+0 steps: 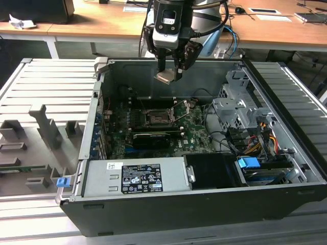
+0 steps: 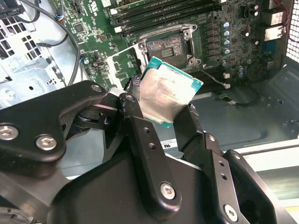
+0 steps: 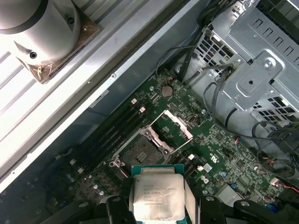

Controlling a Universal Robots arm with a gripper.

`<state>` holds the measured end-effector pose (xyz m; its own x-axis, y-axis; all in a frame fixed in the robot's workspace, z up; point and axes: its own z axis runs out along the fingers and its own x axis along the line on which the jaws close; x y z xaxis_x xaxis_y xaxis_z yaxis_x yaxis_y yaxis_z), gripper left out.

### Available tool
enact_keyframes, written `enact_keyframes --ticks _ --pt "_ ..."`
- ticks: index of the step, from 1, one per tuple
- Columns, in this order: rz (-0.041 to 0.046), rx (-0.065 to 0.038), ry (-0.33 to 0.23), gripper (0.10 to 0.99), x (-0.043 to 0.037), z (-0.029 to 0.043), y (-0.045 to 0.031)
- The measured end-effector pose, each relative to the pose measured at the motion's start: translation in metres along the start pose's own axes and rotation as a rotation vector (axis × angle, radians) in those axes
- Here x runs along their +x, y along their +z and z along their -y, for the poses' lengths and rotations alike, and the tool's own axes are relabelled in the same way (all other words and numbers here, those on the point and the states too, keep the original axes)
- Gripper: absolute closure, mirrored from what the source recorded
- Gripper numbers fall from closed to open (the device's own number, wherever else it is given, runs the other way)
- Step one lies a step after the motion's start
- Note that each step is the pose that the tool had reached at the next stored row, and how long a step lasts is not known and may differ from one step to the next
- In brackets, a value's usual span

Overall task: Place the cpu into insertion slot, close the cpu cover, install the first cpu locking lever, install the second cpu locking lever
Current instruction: 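Place the cpu into insertion slot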

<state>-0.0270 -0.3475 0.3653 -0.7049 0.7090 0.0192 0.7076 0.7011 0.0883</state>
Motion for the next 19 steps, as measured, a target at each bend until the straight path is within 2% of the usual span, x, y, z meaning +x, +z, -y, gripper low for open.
enact_keyframes --ticks 19 --pt "0.0063 -0.001 0.071 0.557 0.0 0.0 0.0004"
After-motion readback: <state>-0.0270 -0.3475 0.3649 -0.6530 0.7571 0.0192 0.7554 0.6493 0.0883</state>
